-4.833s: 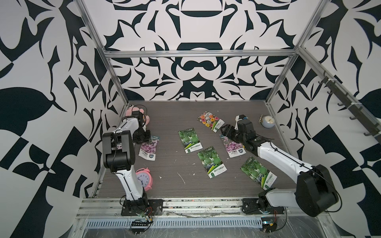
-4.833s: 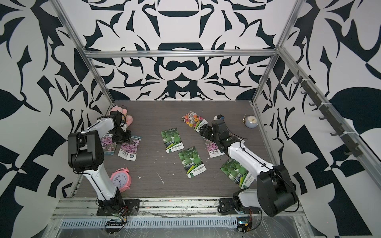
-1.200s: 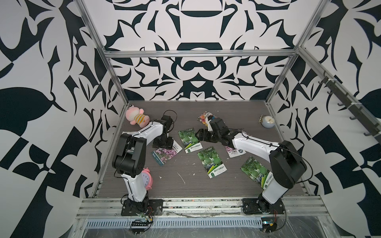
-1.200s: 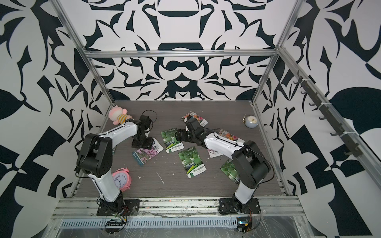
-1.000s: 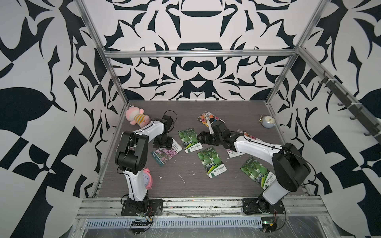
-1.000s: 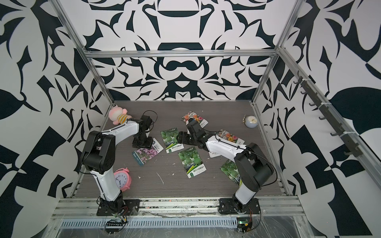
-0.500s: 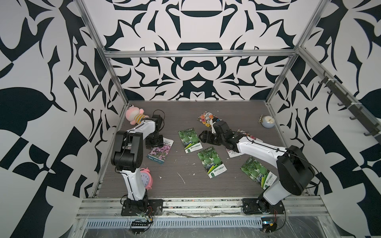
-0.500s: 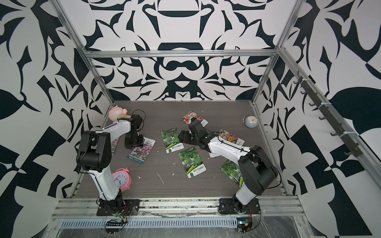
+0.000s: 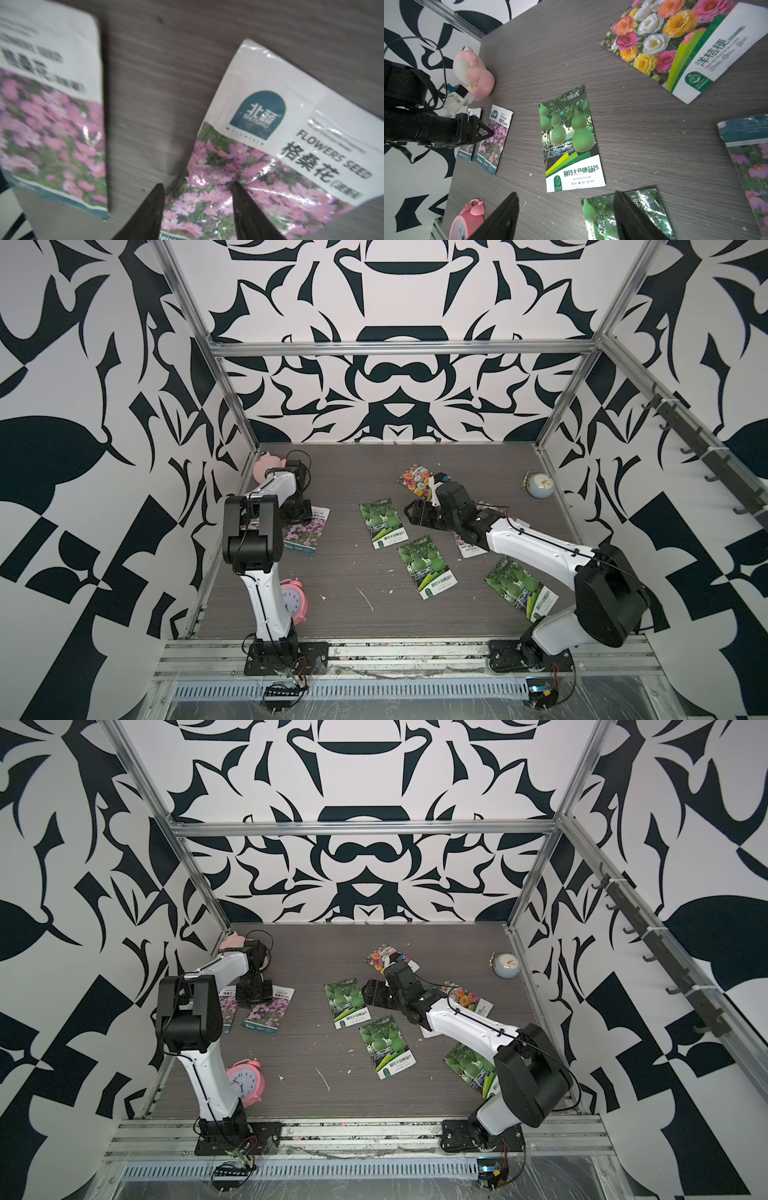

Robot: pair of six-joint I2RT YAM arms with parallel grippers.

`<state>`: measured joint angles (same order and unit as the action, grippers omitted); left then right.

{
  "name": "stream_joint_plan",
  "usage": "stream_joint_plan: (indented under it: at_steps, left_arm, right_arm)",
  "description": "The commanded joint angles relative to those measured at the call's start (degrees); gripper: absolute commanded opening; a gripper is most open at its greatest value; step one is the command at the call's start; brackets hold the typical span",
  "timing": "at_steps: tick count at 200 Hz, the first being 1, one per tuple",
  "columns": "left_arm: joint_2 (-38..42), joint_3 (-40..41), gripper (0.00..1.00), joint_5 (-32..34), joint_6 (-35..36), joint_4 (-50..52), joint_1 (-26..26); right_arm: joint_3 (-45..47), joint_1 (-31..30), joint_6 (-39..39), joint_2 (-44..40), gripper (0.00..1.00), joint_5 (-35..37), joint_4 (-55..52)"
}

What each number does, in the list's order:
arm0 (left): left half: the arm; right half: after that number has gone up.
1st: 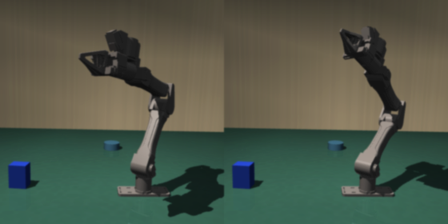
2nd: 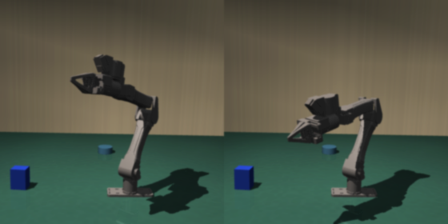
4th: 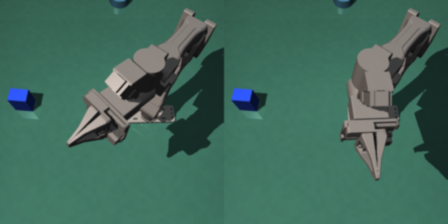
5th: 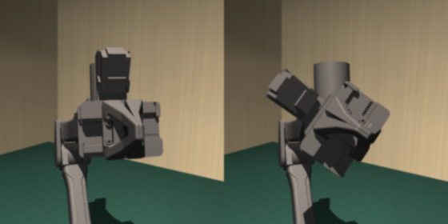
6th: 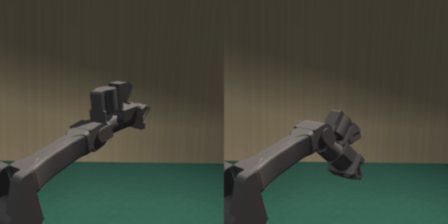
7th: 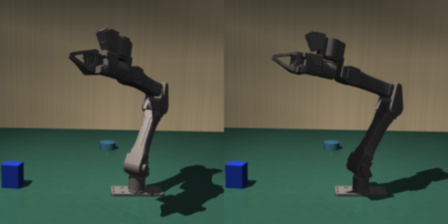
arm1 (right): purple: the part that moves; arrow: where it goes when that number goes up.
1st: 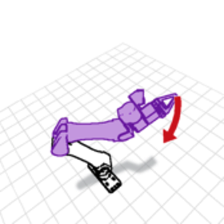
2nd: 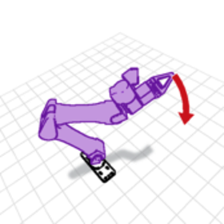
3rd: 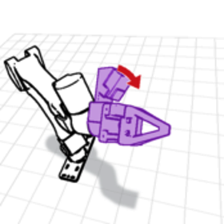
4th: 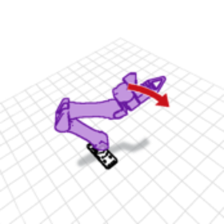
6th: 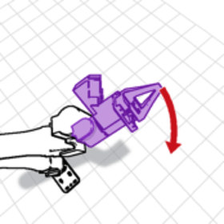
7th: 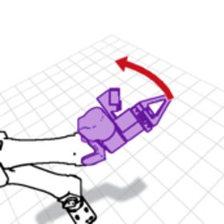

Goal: Arrange the seed packets in a row
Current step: Move the seed packet to the center of the board.

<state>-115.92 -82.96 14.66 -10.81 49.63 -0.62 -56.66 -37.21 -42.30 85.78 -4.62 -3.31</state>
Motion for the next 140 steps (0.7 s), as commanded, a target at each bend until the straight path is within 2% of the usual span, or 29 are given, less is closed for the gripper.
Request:
stream_joint_plan:
  at_steps: [1,22,53,140]
  left_arm:
    - [-5.4,1.1,0.55,3.2,3.3,2.5,-1.4]
    - [-4.8,2.2,0.55,1.5,2.0,1.8,-3.0]
    - [-3.4,3.7,0.55,2.7,0.2,1.5,-4.6]
    - [-2.6,2.9,0.53,3.6,-1.9,1.7,-5.2]
  right_arm:
    - [0.1,0.0,0.3,-2.5,0.76,2.4,-0.7]
    - [0.4,0.1,0.3,-2.9,0.76,2.6,-0.6]
    - [0.3,0.1,0.3,-2.3,0.76,2.2,-0.6]
    - [0.2,0.1,0.1,-1.2,0.75,1.3,-0.3]
